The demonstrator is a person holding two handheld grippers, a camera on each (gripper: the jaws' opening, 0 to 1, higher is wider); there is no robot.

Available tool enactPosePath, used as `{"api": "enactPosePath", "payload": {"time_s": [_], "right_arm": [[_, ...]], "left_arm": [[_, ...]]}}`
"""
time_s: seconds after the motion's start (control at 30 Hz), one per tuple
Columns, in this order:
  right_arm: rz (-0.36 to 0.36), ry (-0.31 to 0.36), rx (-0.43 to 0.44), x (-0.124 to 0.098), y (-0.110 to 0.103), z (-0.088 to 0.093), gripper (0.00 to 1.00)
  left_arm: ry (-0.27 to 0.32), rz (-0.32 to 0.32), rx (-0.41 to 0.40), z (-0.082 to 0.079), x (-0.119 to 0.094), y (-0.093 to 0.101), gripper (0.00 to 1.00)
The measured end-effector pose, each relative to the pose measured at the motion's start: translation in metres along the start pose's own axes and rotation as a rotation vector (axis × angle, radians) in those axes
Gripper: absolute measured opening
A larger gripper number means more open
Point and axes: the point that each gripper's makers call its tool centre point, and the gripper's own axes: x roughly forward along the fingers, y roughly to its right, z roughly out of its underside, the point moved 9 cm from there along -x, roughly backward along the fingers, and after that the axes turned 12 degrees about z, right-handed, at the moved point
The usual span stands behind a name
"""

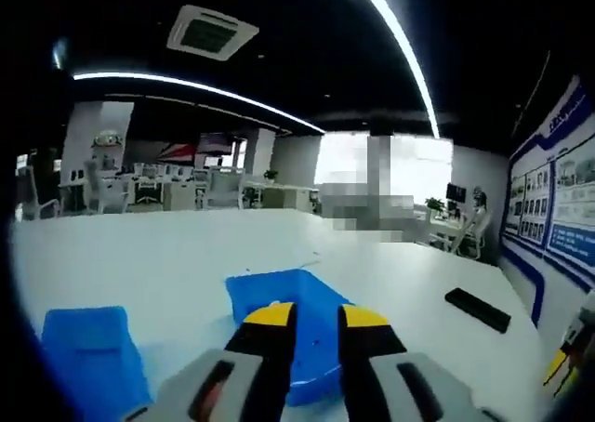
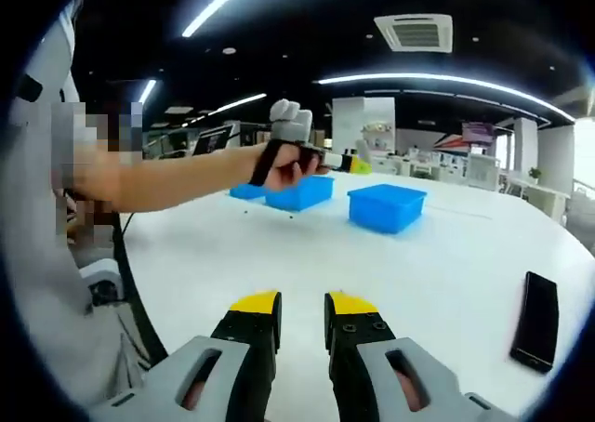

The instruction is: Pick up the resistors one by one and place each resistor into its matching bin, sorting the parts by color and model until every resistor is separated into the correct bin for its type

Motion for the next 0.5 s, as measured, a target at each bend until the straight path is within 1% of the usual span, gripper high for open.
{"api": "enactPosePath", "payload": {"time_s": [0.1,0.13,0.23,0.27,0.33,0.37,0.4,0.43,0.47,0.5], "right_arm": [[-0.016,0.003,-0.004,0.002,-0.003,0.0,0.21],[-0.022,0.003,-0.002,0.005,-0.003,0.0,0.21],[-0.037,-0.002,-0.003,0.011,-0.005,0.002,0.21],[-0.045,-0.003,-0.003,0.013,-0.006,0.003,0.21],[-0.056,-0.002,-0.006,0.015,-0.007,0.002,0.21],[-0.062,0.001,-0.01,0.015,-0.008,0.001,0.21],[-0.069,0.005,-0.016,0.016,-0.009,0.0,0.21],[-0.073,0.007,-0.02,0.016,-0.009,-0.001,0.21],[-0.075,0.007,-0.021,0.016,-0.01,-0.001,0.21],[-0.077,0.009,-0.02,0.017,-0.01,0.0,0.21]], "left_arm": [[0.004,0.006,0.055,-0.009,-0.009,0.005,0.2],[0.008,0.011,0.089,-0.014,-0.014,0.005,0.2],[-0.014,-0.006,0.174,-0.022,-0.03,0.003,0.2],[-0.039,0.002,0.208,-0.025,-0.04,0.002,0.19],[-0.07,0.01,0.221,-0.026,-0.049,0.001,0.19],[-0.103,0.019,0.232,-0.024,-0.055,0.0,0.19],[-0.138,0.016,0.245,-0.021,-0.064,0.0,0.19],[-0.172,0.007,0.24,-0.017,-0.07,0.002,0.19],[-0.201,0.001,0.219,-0.013,-0.075,0.004,0.18],[-0.259,-0.039,0.13,-0.003,-0.085,0.009,0.17]]}}
